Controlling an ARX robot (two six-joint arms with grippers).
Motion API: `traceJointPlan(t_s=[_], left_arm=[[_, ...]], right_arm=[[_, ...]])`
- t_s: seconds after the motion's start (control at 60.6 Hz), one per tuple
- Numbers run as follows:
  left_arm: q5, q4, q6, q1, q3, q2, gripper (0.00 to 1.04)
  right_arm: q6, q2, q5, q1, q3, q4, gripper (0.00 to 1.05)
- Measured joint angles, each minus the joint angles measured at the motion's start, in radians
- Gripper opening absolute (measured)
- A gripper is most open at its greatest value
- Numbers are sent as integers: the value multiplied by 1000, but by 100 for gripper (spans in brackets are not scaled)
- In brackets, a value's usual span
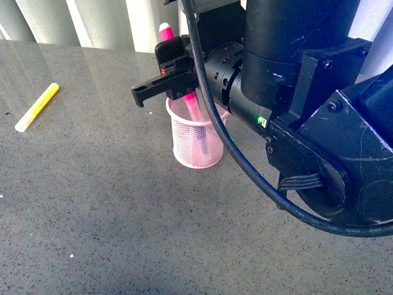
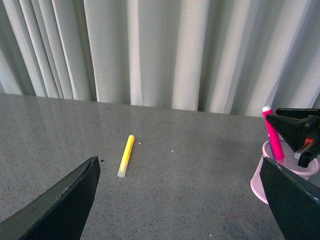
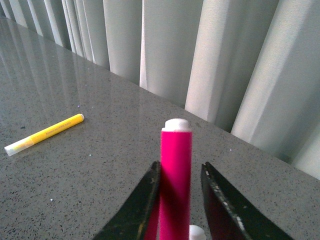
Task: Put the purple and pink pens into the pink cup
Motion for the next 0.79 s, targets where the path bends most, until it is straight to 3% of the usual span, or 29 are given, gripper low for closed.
traceJointPlan(t_s=[0.264,0.38,0.479,0.644,0.792], left_arm=[[0,0,0,0,0,0,98],[0,0,0,0,0,0,98],[0,0,0,0,0,0,98],[0,0,0,0,0,0,98],[1,0,0,0,0,0,98]], right_arm=[[17,-32,35,-6,-45,-18,80],[34,-129,98,-26,-89,-82,100],[90,-249,175,-55,-130,-229,97],[229,-573,291,-124,-251,-666,98],[246,-642,294,-133,-278,-708,98]])
